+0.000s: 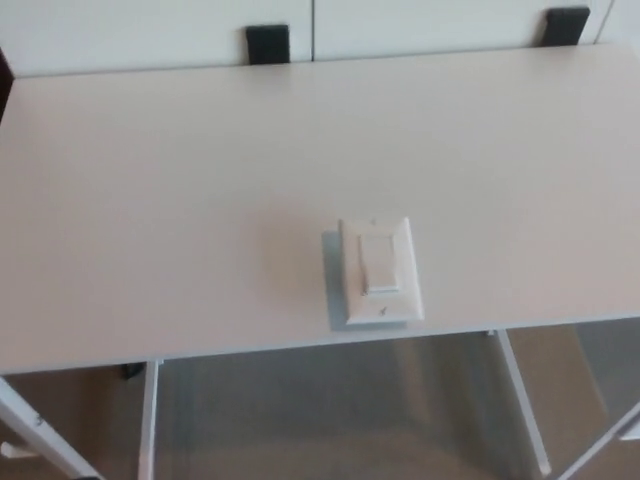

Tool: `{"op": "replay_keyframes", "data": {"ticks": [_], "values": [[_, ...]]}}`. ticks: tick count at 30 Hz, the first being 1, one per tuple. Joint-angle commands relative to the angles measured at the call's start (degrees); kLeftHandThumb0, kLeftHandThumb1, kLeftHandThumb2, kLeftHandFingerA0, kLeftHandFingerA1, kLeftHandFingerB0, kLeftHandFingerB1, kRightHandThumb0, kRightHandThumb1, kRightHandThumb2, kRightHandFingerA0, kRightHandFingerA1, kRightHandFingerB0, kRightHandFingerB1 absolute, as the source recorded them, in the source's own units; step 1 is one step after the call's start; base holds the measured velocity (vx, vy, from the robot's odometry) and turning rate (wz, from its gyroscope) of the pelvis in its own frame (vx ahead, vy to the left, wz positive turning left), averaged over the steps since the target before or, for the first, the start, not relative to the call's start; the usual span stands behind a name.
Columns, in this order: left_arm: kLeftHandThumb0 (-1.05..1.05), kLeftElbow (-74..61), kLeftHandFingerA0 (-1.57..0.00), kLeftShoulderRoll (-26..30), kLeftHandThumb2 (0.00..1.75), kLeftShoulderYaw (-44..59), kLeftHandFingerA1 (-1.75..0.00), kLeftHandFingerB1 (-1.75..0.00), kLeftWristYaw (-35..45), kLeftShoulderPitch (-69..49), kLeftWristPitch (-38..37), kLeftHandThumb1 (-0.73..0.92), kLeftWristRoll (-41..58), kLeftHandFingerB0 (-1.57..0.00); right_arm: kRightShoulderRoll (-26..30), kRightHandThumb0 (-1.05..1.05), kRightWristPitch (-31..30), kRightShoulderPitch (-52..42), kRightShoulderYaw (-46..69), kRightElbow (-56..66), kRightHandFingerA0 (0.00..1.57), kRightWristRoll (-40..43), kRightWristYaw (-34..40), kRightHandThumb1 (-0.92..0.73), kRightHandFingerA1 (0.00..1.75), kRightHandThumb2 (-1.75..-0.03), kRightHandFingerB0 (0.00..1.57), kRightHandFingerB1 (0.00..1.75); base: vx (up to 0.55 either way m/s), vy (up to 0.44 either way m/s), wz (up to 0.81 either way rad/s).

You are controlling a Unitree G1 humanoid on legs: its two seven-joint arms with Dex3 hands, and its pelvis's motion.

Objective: The robot walk towards a table in front and then clicks the light switch button using the right hand's index finger

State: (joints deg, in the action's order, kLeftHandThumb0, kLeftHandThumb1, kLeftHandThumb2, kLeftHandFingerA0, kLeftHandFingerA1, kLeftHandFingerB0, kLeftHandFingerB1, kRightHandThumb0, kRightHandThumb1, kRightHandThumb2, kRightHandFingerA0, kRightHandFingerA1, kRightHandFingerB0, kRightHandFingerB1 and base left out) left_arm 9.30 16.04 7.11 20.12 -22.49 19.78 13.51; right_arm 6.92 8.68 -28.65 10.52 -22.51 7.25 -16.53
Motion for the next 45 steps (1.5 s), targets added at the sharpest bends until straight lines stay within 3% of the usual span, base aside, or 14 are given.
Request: {"op": "replay_keyframes", "data": {"ticks": [1,2,6,7,10,11,12,13,14,15,33,39,43,45], "values": [[-0.15,-0.1,-0.27,0.8,0.98,0.1,-0.57,-0.49,0.3,0.3,1.8,0.58,-0.6,-0.12,0.1,-0.49,-0.1,0.3,0.6,-1.1,0.76,0.8,0.4,-0.41,0.62,-0.75,0.52,0.56,0.04,-0.282,-0.05],[-0.15,0.2,-0.28,0.8,0.98,0.1,-0.57,-0.50,0.3,0.4,1.7,0.59,-0.6,-0.13,0.1,-0.42,-0.5,0.3,0.6,-0.7,0.84,0.8,0.4,-0.51,0.51,-0.54,0.57,0.45,0.05,-0.121,-0.01],[-0.14,0.0,-0.27,0.8,0.98,0.1,-0.57,-0.50,0.4,0.3,1.9,0.59,-0.5,-0.13,0.0,-0.43,-0.2,0.3,0.8,-1.1,0.82,0.8,0.4,-0.52,0.49,-0.54,0.56,0.43,0.01,-0.020,-0.02],[-0.14,0.3,-0.27,0.9,0.98,0.1,-0.57,-0.49,0.6,0.4,1.7,0.59,-0.5,-0.13,-0.1,-0.49,-0.6,0.1,0.9,-0.6,0.74,1.2,0.0,-0.42,0.61,-0.75,0.52,0.55,0.03,0.045,-0.10],[-0.14,0.4,-0.28,0.8,0.98,0.0,-0.57,-0.50,0.5,0.5,1.3,0.59,-0.7,-0.13,0.0,-0.49,0.1,0.7,1.0,-1.8,0.73,1.2,-0.2,-0.42,0.61,-0.75,0.50,0.55,0.03,0.090,-0.07],[-0.14,-0.1,-0.29,0.7,0.98,0.1,-0.57,-0.50,0.1,0.5,1.7,0.59,-0.7,-0.14,-0.1,-0.42,0.6,1.0,1.1,-2.5,0.80,1.2,-0.1,-0.52,0.51,-0.56,0.54,0.45,0.04,0.165,-0.04],[-0.14,-0.3,-0.30,0.7,0.98,0.1,-0.58,-0.50,0.0,0.4,1.9,0.58,-0.7,-0.14,0.0,-0.49,0.5,0.7,0.9,-2.0,0.73,0.9,-0.1,-0.42,0.61,-0.76,0.50,0.55,0.03,0.183,-0.40],[-0.15,-0.3,-0.29,0.7,0.97,0.0,-0.58,-0.50,0.1,0.5,1.9,0.57,-0.8,-0.13,0.1,-0.50,0.1,0.1,0.6,-0.6,0.75,0.3,0.3,-0.42,0.62,-0.76,0.51,0.55,-0.03,0.212,0.53],[-0.15,-0.1,-0.29,0.9,0.97,-0.1,-0.58,-0.50,0.3,0.5,1.6,0.57,-0.9,-0.13,0.1,-0.50,0.0,-0.2,0.4,0.1,0.75,0.0,0.6,-0.42,0.62,-0.76,0.51,0.55,-0.02,0.202,-0.18],[-0.15,-0.2,-0.29,1.0,0.96,-0.1,-0.58,-0.50,0.3,0.4,1.7,0.56,-1.0,-0.13,0.0,-0.44,-0.1,-0.5,0.3,0.7,0.84,-0.1,0.6,-0.50,0.51,-0.55,0.55,0.45,-0.02,0.195,0.17],[-0.15,-0.4,-0.30,1.2,0.97,-0.7,-0.58,-0.50,0.4,0.6,1.9,0.57,-1.2,-0.15,0.3,-0.43,-1.9,-1.3,-0.4,3.2,0.84,-0.3,1.2,-0.52,0.50,-0.55,0.54,0.44,0.01,0.008,0.03],[-0.16,0.0,-0.30,1.1,0.95,-1.6,-0.58,-0.50,0.9,-2.1,0.8,0.55,-1.5,-0.14,1.4,-0.55,6.7,-2.9,-2.0,-0.6,0.87,-5.4,3.6,-0.49,0.50,-0.59,0.54,0.44,0.00,0.000,0.00],[-0.14,-1.6,-0.28,0.9,0.98,-2.1,-0.57,-0.50,1.6,-3.7,-0.2,0.59,-1.2,-0.15,0.5,-0.59,11.6,-7.0,-3.5,5.0,0.89,-6.8,4.6,-0.50,0.49,-0.60,0.57,0.42,0.00,0.000,0.00],[-0.14,-3.7,-0.29,0.3,0.98,-2.1,-0.58,-0.51,1.2,-4.2,1.2,0.58,-0.5,-0.16,-0.8,-0.56,17.1,-11.8,-4.7,13.7,0.88,-5.9,3.3,-0.55,0.45,-0.58,0.62,0.41,0.00,0.000,0.00]]}}
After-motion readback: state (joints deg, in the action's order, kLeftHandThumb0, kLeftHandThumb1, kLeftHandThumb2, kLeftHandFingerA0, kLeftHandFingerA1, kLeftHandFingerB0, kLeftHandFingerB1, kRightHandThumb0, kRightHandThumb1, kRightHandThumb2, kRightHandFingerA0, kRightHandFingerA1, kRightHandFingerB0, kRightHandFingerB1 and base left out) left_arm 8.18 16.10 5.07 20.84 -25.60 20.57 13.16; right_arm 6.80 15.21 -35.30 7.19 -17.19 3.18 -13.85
